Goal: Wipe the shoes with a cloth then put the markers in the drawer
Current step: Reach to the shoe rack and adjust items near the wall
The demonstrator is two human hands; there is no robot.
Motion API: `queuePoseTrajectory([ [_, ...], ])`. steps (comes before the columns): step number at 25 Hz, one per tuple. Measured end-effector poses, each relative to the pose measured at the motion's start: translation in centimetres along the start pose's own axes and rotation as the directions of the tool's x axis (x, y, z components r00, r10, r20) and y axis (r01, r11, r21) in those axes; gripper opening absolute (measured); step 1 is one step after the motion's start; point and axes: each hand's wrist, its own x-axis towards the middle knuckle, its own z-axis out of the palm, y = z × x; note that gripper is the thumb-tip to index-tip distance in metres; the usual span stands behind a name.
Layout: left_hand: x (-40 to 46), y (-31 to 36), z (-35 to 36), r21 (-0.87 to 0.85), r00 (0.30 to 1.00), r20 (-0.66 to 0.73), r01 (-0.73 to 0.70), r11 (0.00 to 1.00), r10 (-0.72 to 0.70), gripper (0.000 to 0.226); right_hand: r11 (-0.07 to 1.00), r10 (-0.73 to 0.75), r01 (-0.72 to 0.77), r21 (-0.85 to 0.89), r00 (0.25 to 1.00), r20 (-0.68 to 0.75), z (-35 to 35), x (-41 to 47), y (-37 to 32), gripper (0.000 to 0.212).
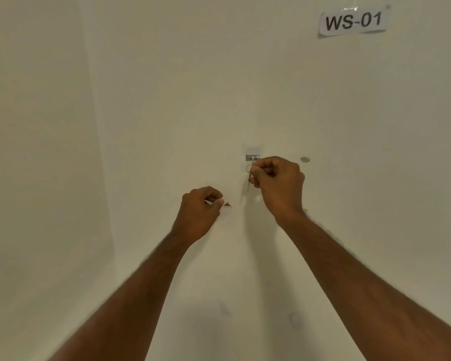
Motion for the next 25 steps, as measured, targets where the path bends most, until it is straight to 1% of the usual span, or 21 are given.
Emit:
queuePoseTrajectory([
  [5,2.4,0.3,1.3,-0.024,0.998,0.007,-0.063,0.998,0.064,0.011,0.999,0.031,-0.032,-0.023,0.999,-0.011,0.1,1.5,-0.1,0.007],
  [8,3.1,0.4,1.3,0.002,0.998,-0.001,-0.066,0.998,0.066,0.013,0.999,0.033,-0.034,-0.026,0.999,-0.022,0.2,1.7,-0.2,0.005],
  [12,3.2,0.5,1.2,-0.001,0.998,0.005,-0.061,0.998,0.061,0.017,0.994,0.006,-0.007,-0.106,1.000,-0.014,0.0,1.8,-0.2,0.007],
  [16,3.0,0.5,1.2,-0.020,0.999,0.015,-0.052,0.998,0.052,0.014,0.988,0.007,-0.003,-0.155,1.000,0.024,0.1,1.7,-0.1,0.008],
  [22,1.6,0.5,1.0,-0.025,0.997,0.031,-0.067,0.997,0.068,0.012,0.979,0.031,-0.025,-0.202,0.999,0.025,-0.6,0.1,1.6,0.011],
  [25,0.3,0.5,1.2,-0.034,0.997,0.050,-0.060,0.998,0.062,0.012,0.947,0.004,0.011,-0.320,0.999,0.045,-1.7,-1.2,2.6,0.010],
])
